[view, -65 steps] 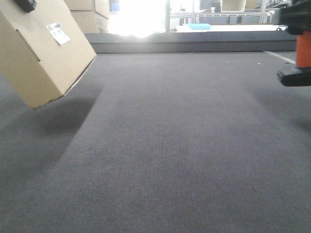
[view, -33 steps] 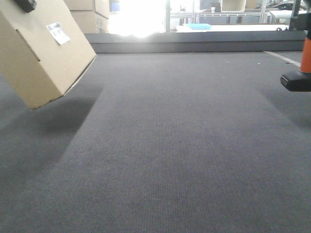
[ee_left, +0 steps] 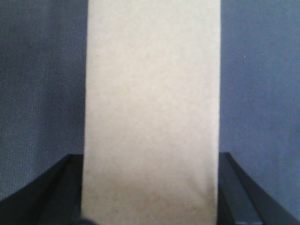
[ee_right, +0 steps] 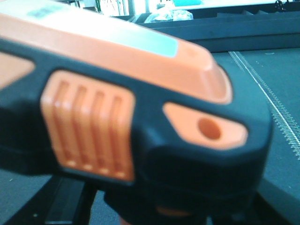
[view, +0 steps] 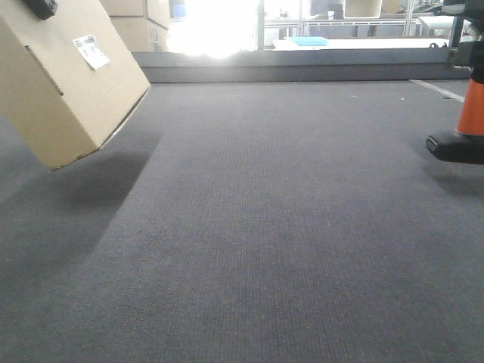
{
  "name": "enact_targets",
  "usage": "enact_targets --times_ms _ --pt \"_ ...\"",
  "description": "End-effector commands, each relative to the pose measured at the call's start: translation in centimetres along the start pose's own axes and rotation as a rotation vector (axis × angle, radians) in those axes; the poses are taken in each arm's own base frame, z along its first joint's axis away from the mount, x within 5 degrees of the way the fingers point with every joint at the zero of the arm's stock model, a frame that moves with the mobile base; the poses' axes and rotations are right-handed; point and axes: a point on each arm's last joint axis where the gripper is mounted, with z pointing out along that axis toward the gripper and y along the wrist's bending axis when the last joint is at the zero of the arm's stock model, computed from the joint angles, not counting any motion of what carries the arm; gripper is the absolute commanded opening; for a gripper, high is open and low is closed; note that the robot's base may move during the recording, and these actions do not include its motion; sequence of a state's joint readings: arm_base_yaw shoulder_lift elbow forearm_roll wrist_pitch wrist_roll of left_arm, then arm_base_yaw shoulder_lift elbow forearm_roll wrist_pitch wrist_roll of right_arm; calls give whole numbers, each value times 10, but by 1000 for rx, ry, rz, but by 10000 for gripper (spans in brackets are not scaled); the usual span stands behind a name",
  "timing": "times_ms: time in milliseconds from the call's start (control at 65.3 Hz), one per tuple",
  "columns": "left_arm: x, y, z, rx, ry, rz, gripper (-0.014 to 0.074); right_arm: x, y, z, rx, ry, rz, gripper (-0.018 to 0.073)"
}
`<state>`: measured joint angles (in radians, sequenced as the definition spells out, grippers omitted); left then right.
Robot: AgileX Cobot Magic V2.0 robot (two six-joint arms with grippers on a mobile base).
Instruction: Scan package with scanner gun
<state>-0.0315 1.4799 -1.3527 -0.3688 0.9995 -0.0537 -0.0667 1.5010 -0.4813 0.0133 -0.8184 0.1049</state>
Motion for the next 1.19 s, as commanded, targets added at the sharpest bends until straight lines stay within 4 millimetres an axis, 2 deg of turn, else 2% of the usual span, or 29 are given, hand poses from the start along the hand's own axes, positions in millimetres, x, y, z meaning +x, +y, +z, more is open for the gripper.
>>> enact_targets --times_ms 0,321,520,1178 --pt "-3 -4 -5 17 -34 5 171 -7 1 0 -19 -64 -10 232" --pt "-3 -4 -5 17 -34 5 171 10 2 11 -50 -70 -30 237" --pt "-3 -4 -5 17 -34 5 171 9 3 14 -63 -173 -27 237" --pt "-3 -4 -5 17 -34 5 171 20 1 16 -52 -80 -28 237"
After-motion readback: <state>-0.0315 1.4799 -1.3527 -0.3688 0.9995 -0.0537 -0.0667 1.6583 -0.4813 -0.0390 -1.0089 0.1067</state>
